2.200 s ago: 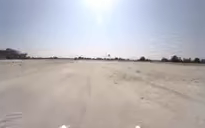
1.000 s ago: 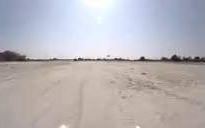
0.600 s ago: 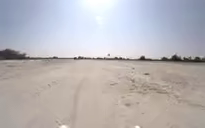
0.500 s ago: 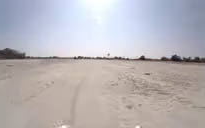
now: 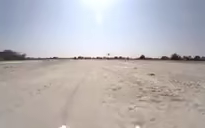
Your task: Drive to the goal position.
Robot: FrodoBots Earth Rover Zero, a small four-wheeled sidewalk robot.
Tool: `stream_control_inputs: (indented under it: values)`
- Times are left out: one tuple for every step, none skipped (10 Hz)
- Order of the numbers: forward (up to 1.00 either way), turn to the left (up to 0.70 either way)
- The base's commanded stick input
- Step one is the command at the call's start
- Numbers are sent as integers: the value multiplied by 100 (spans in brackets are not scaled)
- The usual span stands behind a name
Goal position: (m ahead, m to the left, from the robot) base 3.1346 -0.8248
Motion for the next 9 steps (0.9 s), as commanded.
stream_control_inputs:
  values:
    - [70,0]
    - [70,0]
    - [70,0]
    - [70,0]
    - [70,0]
    - [70,0]
    - [70,0]
    - [70,0]
    - [70,0]
